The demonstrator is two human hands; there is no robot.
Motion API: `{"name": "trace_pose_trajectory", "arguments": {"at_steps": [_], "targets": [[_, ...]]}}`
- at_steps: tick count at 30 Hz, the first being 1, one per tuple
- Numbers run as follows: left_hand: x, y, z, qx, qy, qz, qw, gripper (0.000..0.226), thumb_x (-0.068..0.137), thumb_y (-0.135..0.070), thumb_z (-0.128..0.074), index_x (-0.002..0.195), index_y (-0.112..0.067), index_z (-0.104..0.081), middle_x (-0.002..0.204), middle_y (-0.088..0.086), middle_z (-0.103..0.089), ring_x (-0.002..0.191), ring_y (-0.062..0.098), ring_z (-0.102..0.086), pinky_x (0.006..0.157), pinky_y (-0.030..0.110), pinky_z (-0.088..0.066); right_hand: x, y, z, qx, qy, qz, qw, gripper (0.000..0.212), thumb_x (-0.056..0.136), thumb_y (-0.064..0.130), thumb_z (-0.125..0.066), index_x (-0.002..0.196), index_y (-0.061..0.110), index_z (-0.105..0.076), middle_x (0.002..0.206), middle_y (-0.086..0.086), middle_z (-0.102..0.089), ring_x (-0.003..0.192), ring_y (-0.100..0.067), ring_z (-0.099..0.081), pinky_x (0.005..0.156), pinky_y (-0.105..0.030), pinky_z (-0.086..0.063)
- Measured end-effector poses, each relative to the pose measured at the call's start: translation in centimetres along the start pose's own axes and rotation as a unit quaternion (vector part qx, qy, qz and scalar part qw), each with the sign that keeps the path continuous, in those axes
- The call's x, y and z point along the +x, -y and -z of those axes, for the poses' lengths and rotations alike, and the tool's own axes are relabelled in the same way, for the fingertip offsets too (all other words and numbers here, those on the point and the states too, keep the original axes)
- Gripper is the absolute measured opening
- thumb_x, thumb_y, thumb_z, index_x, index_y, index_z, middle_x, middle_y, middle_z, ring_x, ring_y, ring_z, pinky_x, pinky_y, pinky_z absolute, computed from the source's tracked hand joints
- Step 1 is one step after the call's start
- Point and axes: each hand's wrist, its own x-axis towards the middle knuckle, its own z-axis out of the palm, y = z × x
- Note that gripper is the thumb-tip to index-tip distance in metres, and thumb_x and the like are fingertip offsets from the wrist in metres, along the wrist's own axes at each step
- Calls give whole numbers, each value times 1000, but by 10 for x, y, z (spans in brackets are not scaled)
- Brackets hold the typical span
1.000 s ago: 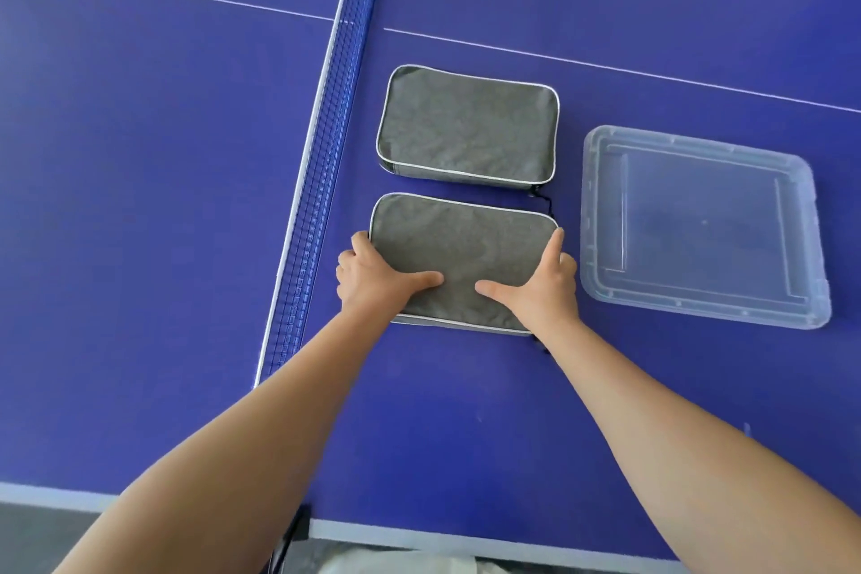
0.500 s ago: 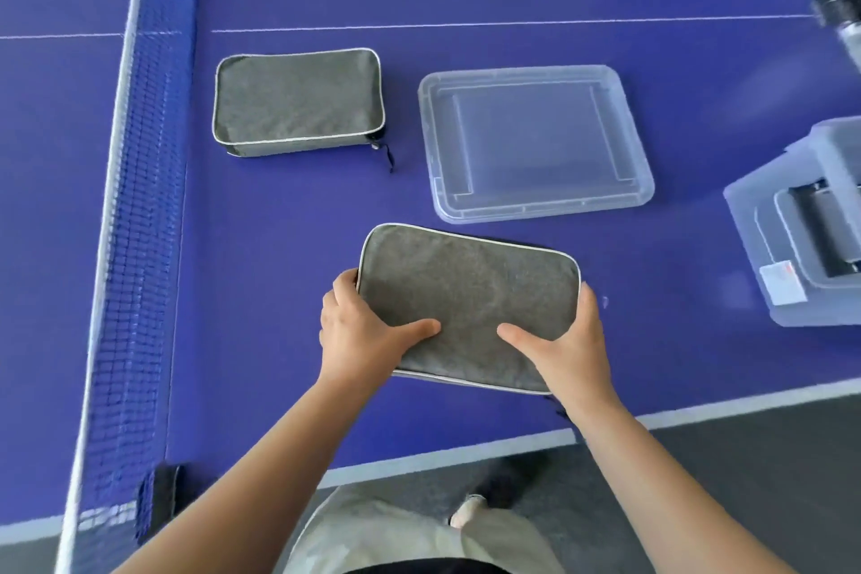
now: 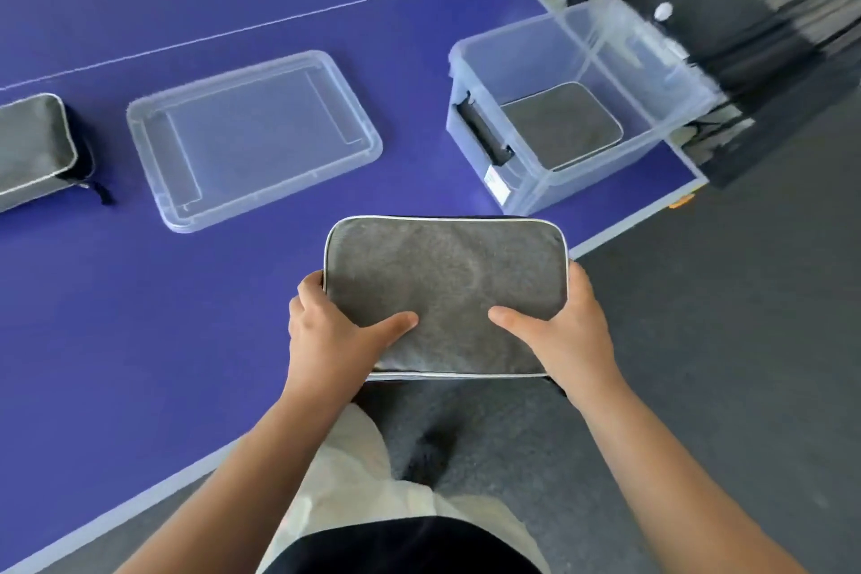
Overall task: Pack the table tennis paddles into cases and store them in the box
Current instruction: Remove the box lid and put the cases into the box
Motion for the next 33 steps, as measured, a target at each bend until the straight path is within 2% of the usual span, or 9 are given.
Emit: {"name": "trace_pose_trajectory", "arguments": {"at_steps": [2,8,11,15,20,23,28,30,33], "targets": [[1,-21,-20,2,8,-21,1000,113,51,-59,-89,141,-25,-29,123,-7,-35,126,21,-42,101,48,-46,11,-6,24,9,-11,-2,1000,89,58,49,-87,134,38,-41,121,19,-56,111,-5,-56,93,-34,-51],[20,-79,-68,1,25,-50,998,111,52,-60,-88,140,-27,-30,125,-9,-36,123,16,-42,102,46,-46,55,-6,78,34,-43,-10,998,76,62,39,-88,124,45,-43,110,27,-57,101,10,-54,83,-23,-46],[35,-110,-87,-2,40,-58,998,107,52,-60,-88,137,-29,-31,124,-11,-37,119,13,-42,100,45,-47,81,0,100,39,-54,-23,998,72,63,37,-88,119,50,-43,109,26,-60,100,8,-57,82,-24,-47],[55,-156,-106,3,50,-66,997,103,55,-57,-87,137,-29,-32,126,-10,-38,120,13,-41,100,41,-46,119,15,130,32,-61,-31,997,78,64,37,-87,128,48,-43,113,24,-61,105,2,-58,88,-31,-50],[84,-203,-132,-3,56,-72,996,102,58,-59,-84,138,-29,-30,128,-10,-37,122,13,-41,101,41,-46,179,34,164,29,-53,-15,998,79,65,36,-87,130,45,-44,116,23,-60,107,0,-58,91,-33,-50],[101,-232,-152,-13,46,-68,997,95,65,-55,-82,140,-29,-29,125,-12,-36,121,12,-40,100,36,-44,224,42,186,25,-31,-11,999,78,65,36,-88,129,43,-45,116,23,-58,107,2,-56,91,-33,-49],[130,-273,-201,-27,23,-42,998,89,71,-46,-82,140,-27,-29,123,-10,-34,113,6,-37,93,25,-36,321,51,218,0,24,-7,1000,82,56,46,-90,125,46,-47,118,17,-61,109,-10,-60,94,-45,-52],[144,-286,-221,-33,3,-7,999,90,70,-46,-82,140,-24,-29,124,-9,-34,115,9,-39,96,28,-39,361,55,223,-16,58,6,998,86,49,52,-88,124,47,-47,118,16,-61,108,-10,-60,93,-45,-52],[171,-296,-252,-71,-18,72,995,90,68,-47,-82,138,-22,-31,129,-4,-38,118,18,-46,102,42,-46,421,57,222,-53,99,30,993,91,48,52,-87,128,42,-45,120,15,-60,109,-9,-59,94,-43,-52]]}}
